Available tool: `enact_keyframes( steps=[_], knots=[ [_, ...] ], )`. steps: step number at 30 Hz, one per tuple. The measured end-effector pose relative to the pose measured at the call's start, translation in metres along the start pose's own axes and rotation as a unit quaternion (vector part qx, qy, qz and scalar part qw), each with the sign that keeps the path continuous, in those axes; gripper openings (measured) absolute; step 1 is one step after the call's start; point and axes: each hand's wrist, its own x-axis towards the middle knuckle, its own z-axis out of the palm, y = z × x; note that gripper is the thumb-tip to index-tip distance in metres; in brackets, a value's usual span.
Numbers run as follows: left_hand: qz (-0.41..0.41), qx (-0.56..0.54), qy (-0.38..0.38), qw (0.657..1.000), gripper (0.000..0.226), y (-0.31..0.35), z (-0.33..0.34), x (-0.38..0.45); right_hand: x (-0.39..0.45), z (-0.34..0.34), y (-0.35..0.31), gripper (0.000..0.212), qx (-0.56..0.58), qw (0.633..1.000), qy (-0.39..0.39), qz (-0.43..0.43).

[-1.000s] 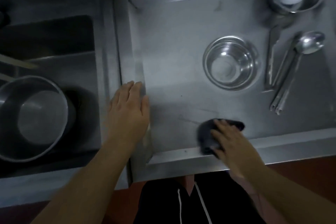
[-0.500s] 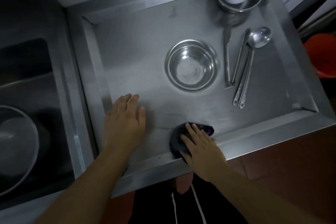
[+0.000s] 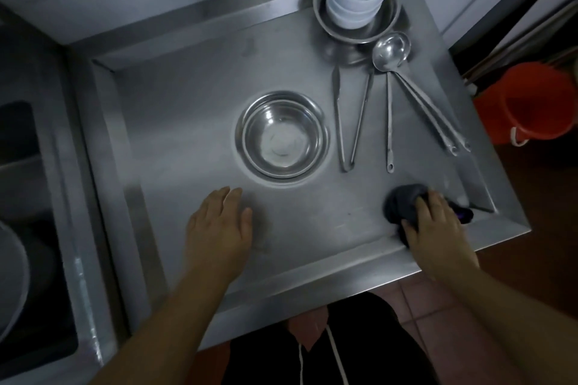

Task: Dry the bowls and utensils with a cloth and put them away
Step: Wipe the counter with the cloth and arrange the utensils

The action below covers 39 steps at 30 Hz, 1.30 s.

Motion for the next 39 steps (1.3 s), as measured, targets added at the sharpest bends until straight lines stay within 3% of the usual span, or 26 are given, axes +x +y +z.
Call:
enact_keyframes(
  steps=[7,10,13,15,18,22,26,33,39],
  knots=[
    [0.006,-0.003,0.002,1.000,0.058,0.009,0.006,0.007,-0.022,0.012,-0.058,0.063,0.016,1.000,-0.008,-0.019],
    [-0.013,-0.013,0.002,1.000,0.055,-0.001,0.002,0.006,-0.047,0.029,-0.119,0.063,0.043,0.987,-0.033,-0.150],
    [-0.033,-0.017,0.005,0.999,0.052,-0.024,-0.006,0.000,-0.049,0.035,-0.170,0.059,0.041,0.953,-0.041,-0.299],
    [-0.045,-0.017,0.006,0.999,0.052,-0.043,-0.010,-0.007,-0.029,0.034,-0.197,0.062,0.031,0.937,-0.044,-0.345],
    [-0.066,-0.014,0.007,0.998,0.052,-0.074,-0.014,-0.017,0.014,0.030,-0.235,0.063,0.023,0.937,-0.029,-0.348],
    [-0.086,-0.019,0.011,0.996,0.053,-0.110,-0.012,-0.034,0.062,0.020,-0.314,0.063,0.072,0.957,-0.023,-0.281],
    [-0.099,-0.029,0.025,0.994,0.052,-0.140,-0.011,-0.048,0.053,0.034,-0.370,0.065,0.053,0.959,-0.014,-0.277],
    [-0.075,-0.028,0.042,0.996,0.047,-0.178,-0.012,-0.060,-0.049,0.068,-0.370,0.066,0.023,0.915,-0.082,-0.395],
    [-0.026,-0.027,0.033,0.999,0.048,-0.179,-0.015,-0.069,-0.096,0.074,-0.349,0.060,-0.011,0.905,-0.152,-0.398]
  ],
)
